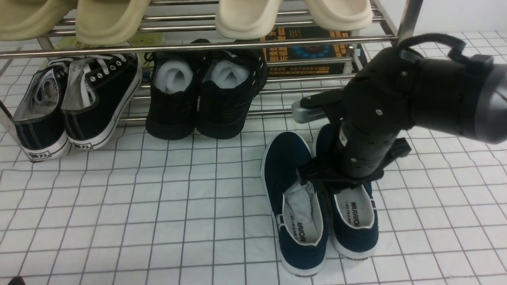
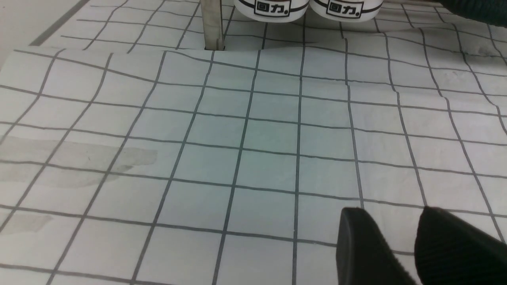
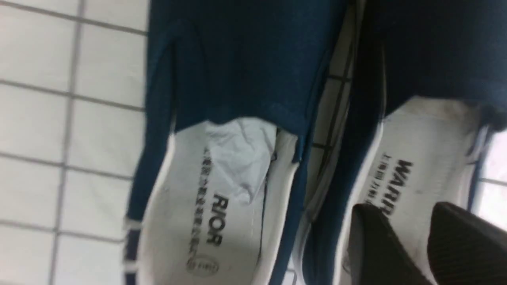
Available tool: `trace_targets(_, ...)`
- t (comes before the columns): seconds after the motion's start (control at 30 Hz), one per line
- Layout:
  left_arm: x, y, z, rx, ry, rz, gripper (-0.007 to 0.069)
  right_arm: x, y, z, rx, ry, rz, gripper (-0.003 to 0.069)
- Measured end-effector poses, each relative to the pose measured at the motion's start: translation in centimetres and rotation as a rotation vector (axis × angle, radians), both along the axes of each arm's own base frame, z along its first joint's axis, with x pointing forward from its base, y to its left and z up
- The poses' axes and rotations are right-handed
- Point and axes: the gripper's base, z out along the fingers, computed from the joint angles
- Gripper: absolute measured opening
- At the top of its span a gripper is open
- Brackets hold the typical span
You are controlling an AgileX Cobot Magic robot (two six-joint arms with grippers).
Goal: Take the shoes off the shelf with your hand from the white checkered tablecloth.
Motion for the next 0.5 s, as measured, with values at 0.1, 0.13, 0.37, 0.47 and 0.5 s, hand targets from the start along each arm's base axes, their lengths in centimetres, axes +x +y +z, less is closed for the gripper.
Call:
trace_targets(0.1,0.0,0.0,0.0,0.000,0.000,0.000,0.0240,-0.5,-0.2,2.4,0.036,-0.022,0.027,0.0216)
trace_targets(0.13,0.0,0.0,0.0,0.000,0.000,0.000,0.0240,-1.2,-0.6,4.6,0.063,-0.049,0.051,0.0186)
trace_targets(0.37,0.0,0.0,0.0,0.000,0.000,0.000,0.0240,-6.7,-4.8,12.6,0.171,-0.197,0.123,-0.0006)
trace_targets(0.47,0.0,0.0,0.0,0.000,0.000,0.000,0.0240,-9.4,-7.0,13.5,0.221,-0.296,0.140,-0.0015)
trace_targets(0.5,0.0,0.0,0.0,0.000,0.000,0.000,0.0240,-9.8,-7.4,13.3,0.229,-0.317,0.145,-0.0015)
